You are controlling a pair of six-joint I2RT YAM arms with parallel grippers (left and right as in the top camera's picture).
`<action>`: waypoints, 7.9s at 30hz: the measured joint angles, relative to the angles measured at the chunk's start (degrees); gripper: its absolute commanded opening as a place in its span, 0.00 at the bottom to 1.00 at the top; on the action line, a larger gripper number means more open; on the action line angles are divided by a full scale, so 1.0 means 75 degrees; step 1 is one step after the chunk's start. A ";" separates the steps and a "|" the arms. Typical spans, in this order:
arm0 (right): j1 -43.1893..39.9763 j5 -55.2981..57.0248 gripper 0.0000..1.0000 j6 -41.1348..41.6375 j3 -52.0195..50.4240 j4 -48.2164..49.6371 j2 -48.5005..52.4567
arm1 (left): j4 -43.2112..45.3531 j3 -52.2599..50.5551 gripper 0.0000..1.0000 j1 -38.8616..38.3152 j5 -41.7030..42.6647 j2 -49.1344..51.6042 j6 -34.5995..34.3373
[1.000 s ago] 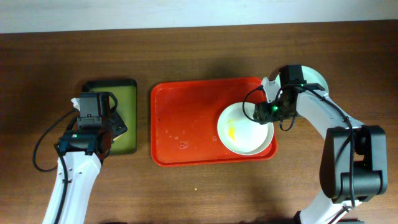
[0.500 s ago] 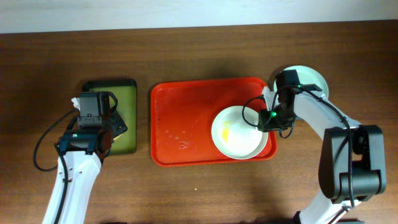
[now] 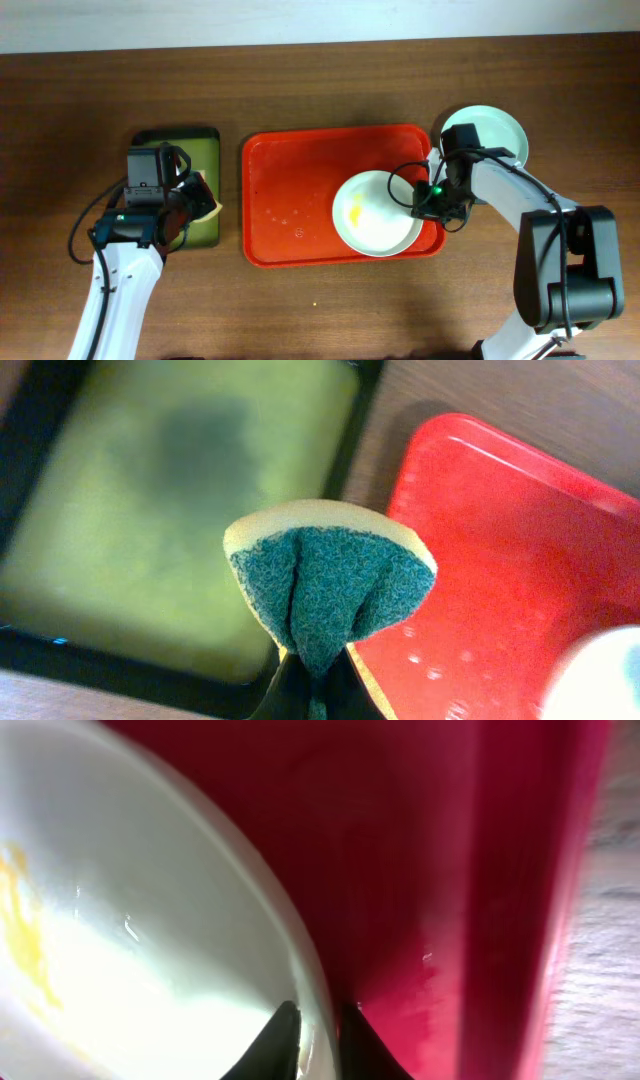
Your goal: Clean dirty plates on tray and stack at the side
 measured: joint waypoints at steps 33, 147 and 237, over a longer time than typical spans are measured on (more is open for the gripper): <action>0.2696 0.0009 0.04 0.2192 -0.0166 0.1926 0.0041 | 0.3066 -0.0029 0.00 -0.3850 0.0772 0.3582 -0.0478; 0.2804 0.0207 0.04 0.2192 -0.0157 0.1964 0.0041 | 0.1064 0.1107 0.00 -0.4217 0.0102 0.4060 -0.0440; 0.6070 1.0634 0.04 -0.3506 0.5808 -0.3034 -0.0128 | -0.1183 0.1638 0.00 0.0519 -0.0918 0.2256 -0.0408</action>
